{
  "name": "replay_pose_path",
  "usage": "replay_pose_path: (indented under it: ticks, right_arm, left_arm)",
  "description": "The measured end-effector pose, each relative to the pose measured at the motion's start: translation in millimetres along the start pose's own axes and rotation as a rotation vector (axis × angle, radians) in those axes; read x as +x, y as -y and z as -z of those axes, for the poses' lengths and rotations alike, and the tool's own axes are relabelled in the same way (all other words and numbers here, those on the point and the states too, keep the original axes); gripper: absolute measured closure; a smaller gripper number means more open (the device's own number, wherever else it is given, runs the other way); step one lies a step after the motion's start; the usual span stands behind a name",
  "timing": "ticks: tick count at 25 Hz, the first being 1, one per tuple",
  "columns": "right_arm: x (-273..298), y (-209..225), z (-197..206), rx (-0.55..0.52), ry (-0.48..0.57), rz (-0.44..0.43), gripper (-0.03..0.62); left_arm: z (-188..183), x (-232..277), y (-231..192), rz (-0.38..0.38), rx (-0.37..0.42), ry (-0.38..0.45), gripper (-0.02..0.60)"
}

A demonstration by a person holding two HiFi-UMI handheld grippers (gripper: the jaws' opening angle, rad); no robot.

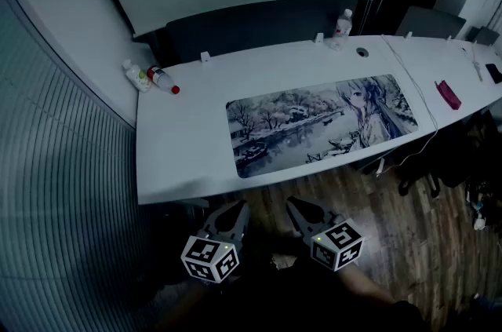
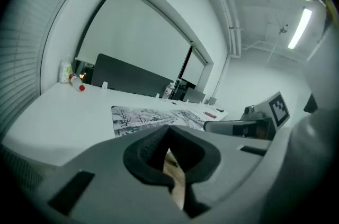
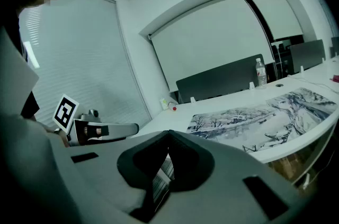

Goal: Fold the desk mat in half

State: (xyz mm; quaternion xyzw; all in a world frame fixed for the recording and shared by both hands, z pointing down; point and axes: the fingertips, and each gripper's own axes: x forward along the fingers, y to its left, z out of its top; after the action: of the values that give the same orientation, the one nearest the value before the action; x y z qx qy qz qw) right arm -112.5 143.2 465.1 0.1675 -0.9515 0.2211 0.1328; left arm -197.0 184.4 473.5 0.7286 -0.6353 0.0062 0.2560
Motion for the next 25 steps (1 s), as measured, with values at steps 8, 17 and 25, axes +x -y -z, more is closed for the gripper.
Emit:
replay_pose_path:
  ticks: [8,17,25]
  right_arm:
    - [-0.9,5.5,4.3,-0.032,0.004,0.021,0.571]
    - [3.4,3.9,7.7,-0.046,-0.009,0.026,0.568]
    - [20.3,2.3,3.1,-0.09,-0.037,0.032,0.568]
  left_arm:
    - [2.4,-0.3,1.3,0.005,-0.001,0.002,0.575]
    - [6.0,-4.9,-0.8,0.003,-0.006,0.001,0.575]
    - [6.3,-15.4,-11.9,-0.012,-0.029,0.017,0.575]
